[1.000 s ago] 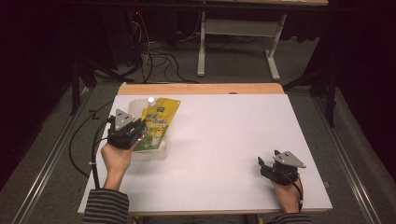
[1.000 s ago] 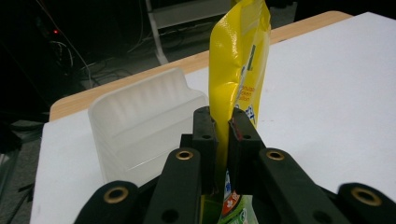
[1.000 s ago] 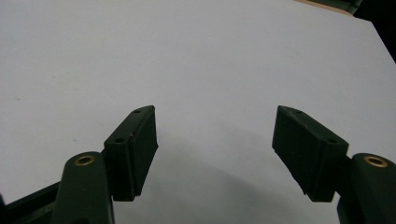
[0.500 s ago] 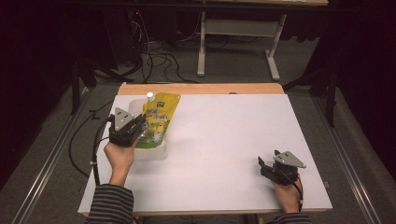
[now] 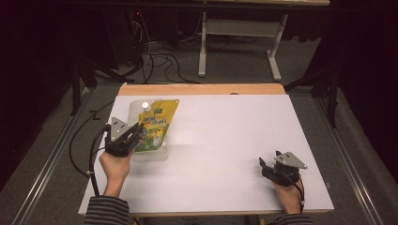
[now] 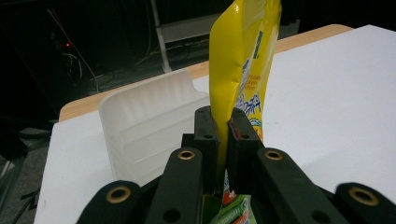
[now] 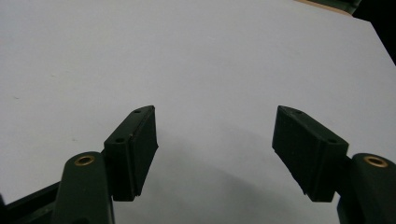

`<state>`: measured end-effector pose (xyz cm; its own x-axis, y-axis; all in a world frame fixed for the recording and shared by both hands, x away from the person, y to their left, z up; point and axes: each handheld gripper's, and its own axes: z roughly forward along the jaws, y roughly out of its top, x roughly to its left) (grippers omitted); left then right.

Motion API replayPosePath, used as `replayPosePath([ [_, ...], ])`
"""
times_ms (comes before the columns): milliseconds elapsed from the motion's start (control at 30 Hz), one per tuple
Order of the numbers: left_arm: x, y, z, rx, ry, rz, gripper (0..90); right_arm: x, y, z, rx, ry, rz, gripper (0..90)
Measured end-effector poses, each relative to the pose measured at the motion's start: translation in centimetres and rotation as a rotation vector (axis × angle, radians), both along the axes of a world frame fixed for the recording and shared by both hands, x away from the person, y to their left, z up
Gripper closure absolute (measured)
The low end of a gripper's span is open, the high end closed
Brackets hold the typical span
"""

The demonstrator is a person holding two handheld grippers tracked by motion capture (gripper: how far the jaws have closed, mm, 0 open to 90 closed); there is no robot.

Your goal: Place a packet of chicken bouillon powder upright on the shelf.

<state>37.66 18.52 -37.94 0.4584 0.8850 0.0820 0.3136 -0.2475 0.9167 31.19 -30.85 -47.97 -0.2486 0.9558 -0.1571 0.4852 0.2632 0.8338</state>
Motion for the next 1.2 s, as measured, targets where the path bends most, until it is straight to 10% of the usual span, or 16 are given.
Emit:
replayPosePath([
  [1200, -2.4, 3.8, -4.8, -0.145, 0.077, 0.083, 81.2, 0.0, 0.0, 0.0, -0.006, 0.008, -0.002, 31.1],
])
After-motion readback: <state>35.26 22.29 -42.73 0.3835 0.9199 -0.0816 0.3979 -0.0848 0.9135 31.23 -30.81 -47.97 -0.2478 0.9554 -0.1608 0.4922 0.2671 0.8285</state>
